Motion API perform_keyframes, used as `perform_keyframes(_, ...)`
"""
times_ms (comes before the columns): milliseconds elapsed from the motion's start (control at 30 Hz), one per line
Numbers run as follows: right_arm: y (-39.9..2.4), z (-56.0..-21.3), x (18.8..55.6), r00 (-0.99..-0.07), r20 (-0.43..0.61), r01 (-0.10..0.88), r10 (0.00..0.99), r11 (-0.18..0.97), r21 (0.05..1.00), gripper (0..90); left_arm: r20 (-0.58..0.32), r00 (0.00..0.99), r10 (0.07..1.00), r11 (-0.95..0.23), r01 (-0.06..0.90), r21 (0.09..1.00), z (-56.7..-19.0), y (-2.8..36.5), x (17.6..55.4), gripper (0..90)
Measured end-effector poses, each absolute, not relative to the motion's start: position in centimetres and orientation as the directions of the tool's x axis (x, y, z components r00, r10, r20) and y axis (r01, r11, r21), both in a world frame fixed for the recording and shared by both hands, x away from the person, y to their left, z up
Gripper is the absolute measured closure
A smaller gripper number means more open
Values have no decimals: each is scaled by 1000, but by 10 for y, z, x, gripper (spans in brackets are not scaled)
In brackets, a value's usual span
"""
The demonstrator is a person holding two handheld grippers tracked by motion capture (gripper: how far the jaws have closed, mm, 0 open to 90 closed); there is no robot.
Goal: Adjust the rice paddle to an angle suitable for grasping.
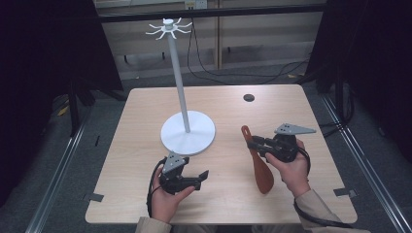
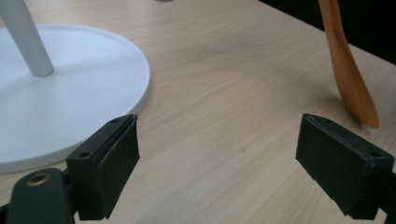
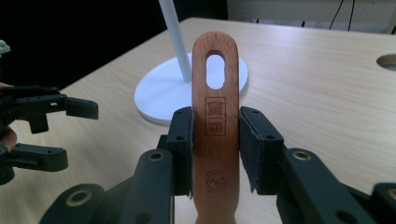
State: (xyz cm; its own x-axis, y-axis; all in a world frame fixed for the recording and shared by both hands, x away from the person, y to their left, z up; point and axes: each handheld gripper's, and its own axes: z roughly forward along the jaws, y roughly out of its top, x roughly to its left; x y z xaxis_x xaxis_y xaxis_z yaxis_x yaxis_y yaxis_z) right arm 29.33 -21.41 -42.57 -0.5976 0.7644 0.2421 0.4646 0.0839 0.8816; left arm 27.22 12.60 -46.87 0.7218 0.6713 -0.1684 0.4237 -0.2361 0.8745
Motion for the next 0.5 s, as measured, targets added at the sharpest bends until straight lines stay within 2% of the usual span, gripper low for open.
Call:
perform_keyframes(367,-221,-415,275,-680,264,356,684,-6,934,670,-180,739,649,-198,393,898,-460,115,268,133)
perform_keyframes(500,-219,-407,270,-726,272,313,632,-48,948,669,-126,780,612,-189,299,935,-443,104,265,129)
